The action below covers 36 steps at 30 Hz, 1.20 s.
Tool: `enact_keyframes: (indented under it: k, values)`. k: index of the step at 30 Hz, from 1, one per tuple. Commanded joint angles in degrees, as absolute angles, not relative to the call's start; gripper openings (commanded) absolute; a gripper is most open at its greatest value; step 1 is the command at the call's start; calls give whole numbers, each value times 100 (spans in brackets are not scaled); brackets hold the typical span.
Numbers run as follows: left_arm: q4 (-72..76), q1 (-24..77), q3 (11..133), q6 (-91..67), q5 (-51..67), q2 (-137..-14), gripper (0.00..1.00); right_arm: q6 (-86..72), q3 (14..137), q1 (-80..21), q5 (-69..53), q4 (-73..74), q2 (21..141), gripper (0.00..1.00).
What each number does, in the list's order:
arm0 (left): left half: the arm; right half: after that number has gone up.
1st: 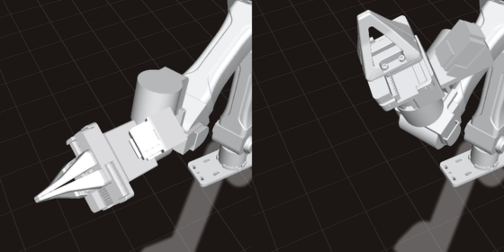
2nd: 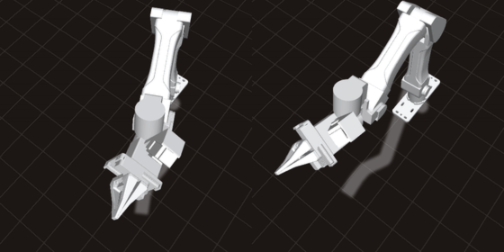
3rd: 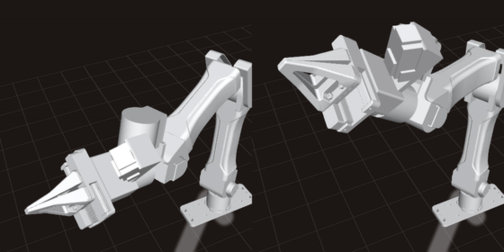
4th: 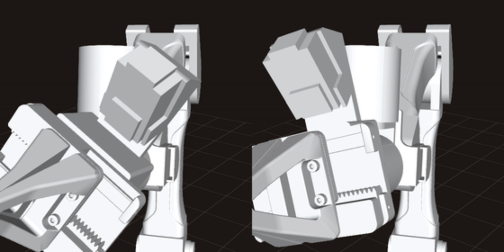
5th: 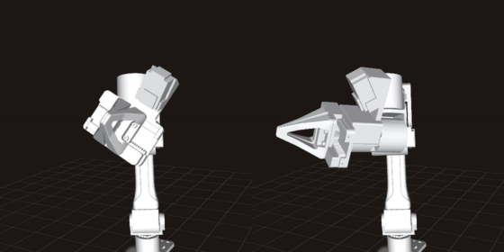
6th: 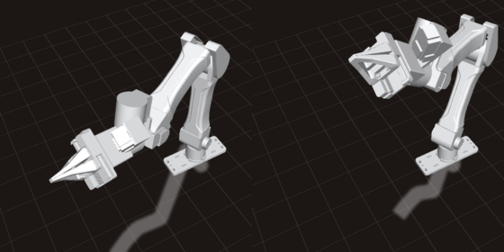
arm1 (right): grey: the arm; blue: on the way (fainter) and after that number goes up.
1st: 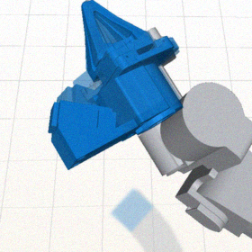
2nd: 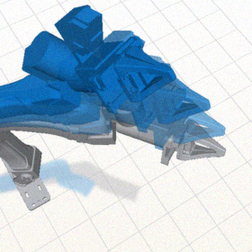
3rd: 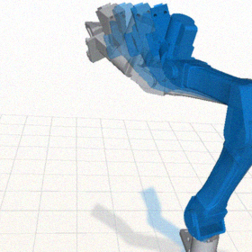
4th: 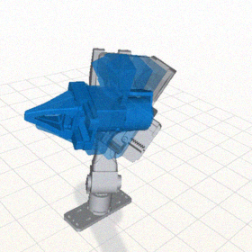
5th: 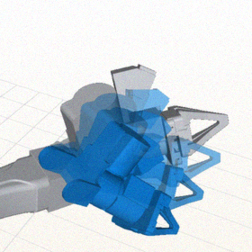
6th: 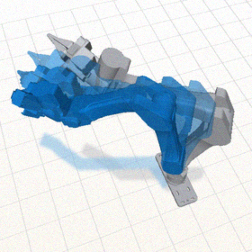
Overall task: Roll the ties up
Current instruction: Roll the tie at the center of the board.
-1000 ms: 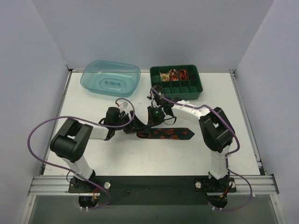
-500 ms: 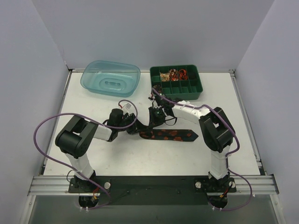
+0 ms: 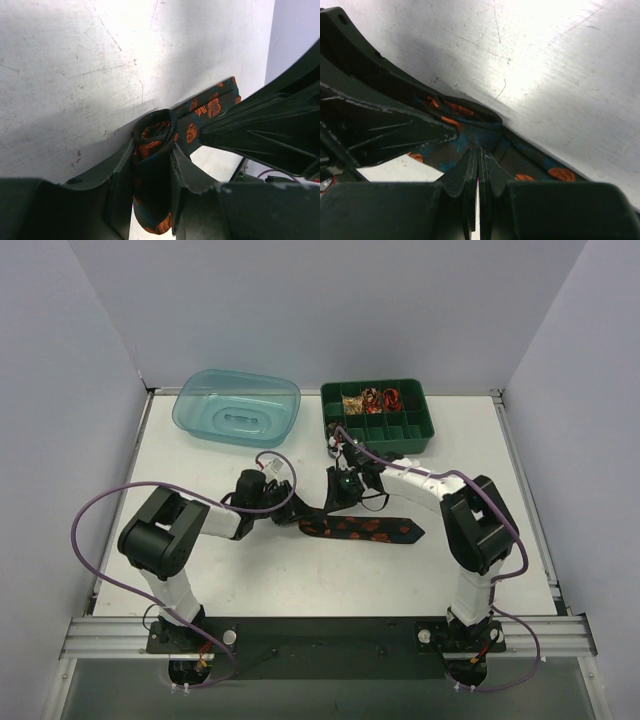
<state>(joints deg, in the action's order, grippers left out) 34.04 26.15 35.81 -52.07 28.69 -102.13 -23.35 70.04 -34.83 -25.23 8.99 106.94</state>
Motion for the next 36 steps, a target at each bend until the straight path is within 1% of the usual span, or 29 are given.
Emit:
enact_keyframes:
  k: [1, 3, 9, 14, 15, 18, 20, 21, 23, 24, 32, 36]
  values:
    - [2465, 2566, 3998, -4528, 2515, -9888, 0, -2391, 6882, -3366, -2479, 879, 10169, 0]
    - [1989, 2575, 4235, -4151, 2339, -9765, 0, -2391, 6838, -3331, -2479, 879, 10116, 0]
    - [-250, 2584, 4895, -3140, 1495, -9545, 0, -2373, 6715, -3173, -2479, 879, 10002, 0]
    - [-1255, 2601, 5405, -2524, 809, -9431, 0, -2364, 6574, -2936, -2505, 861, 9818, 0]
    - [-1518, 2602, 5449, -2453, 652, -9405, 0, -2364, 6513, -2849, -2496, 861, 9791, 1]
    - [-2011, 2619, 5703, -2224, 388, -9360, 0, -2382, 6408, -2655, -2443, 861, 9686, 8]
    - [-2318, 2654, 5888, -2093, 212, -9343, 0, -2399, 6372, -2567, -2417, 853, 9633, 11]
    - [-2442, 2672, 5958, -2057, 133, -9351, 0, -2408, 6337, -2540, -2426, 853, 9624, 21]
    - [-2723, 2750, 6143, -1961, -113, -9360, 0, -2426, 6302, -2435, -2391, 853, 9571, 26]
    - [-2820, 2786, 6204, -1951, -227, -9369, 0, -2443, 6276, -2408, -2391, 853, 9554, 32]
    - [-3479, 3234, 6618, -1907, -1255, -9483, 0, -2452, 6161, -2276, -2452, 861, 9457, 48]
    - [-3542, 3427, 6679, -1942, -1546, -9536, 0, -2443, 6021, -2364, -2584, 756, 9352, 59]
